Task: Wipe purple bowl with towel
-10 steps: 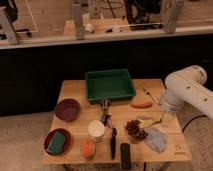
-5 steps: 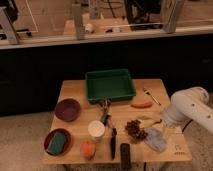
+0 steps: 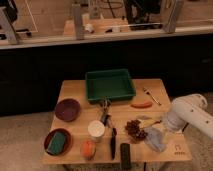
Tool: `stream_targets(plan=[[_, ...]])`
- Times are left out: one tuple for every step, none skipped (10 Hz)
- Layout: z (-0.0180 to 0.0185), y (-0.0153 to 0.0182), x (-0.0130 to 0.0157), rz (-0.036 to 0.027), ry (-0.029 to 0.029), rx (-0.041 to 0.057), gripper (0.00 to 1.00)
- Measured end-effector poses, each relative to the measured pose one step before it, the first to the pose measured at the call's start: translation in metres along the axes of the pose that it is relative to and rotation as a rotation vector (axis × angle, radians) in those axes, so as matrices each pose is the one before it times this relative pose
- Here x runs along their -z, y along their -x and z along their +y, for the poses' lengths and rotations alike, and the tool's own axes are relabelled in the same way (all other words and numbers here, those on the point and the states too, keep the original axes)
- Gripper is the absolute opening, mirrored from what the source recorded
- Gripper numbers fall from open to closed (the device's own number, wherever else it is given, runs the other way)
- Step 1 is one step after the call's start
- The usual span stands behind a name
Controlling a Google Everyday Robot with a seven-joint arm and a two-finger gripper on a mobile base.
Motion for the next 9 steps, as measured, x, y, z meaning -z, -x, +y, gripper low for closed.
stream_targets(plan=[[-0.00016, 0.00029, -0.00009, -0.00009, 0.00016, 0.0003, 0.8], [-0.00089, -0.00074, -0.00299, 0.0001, 0.00207, -0.0198, 0.8], [0.00028, -0.00485, -0.00883, -0.00018, 0.00589, -0.04544, 0.8], [0.00111, -0.00444, -0.01211, -0.00146, 0.0076, -0.03649, 0.8], [0.00225, -0.00416, -0.01389, 0.00235, 0.01059, -0.02787, 0.8], [0.00304, -0.00199, -0.01557, 0.00675, 0.01312, -0.0196, 0.8], [0.00242, 0.00224, -0.00761, 0.00092, 0.00566, -0.00448, 0.8], [0.00446, -0.00075, -0.00569, 0.00034, 0.00552, -0.00124, 0.8], [0.00319, -0.00009, -0.00444, -0.00753, 0.00487, -0.00356, 0.8]])
